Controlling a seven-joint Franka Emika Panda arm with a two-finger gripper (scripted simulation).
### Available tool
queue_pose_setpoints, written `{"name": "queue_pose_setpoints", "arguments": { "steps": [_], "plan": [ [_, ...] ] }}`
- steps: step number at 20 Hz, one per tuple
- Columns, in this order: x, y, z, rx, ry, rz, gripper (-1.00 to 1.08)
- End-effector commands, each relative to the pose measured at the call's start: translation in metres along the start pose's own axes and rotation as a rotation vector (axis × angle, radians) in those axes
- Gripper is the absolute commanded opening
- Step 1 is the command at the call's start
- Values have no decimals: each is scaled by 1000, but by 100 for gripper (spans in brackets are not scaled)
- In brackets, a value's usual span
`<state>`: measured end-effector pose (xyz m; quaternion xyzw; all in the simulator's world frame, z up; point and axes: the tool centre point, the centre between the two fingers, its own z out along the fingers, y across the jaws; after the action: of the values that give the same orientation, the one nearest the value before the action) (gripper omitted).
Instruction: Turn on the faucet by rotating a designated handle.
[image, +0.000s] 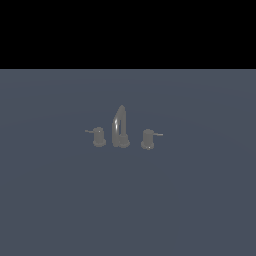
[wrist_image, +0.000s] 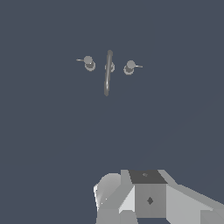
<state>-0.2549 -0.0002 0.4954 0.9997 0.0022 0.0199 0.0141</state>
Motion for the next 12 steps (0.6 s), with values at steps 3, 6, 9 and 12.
{"name": "queue_pose_setpoints", "arguments": {
  "steps": [3,6,9,12],
  "plan": [
    [0,0,1,0,0,3,-100],
    [3,-2,4,0,-1,16,-100],
    [7,-4,11,0,-1,40,-100],
    [14,-8,20,0,-3,76,-100]
  ]
}}
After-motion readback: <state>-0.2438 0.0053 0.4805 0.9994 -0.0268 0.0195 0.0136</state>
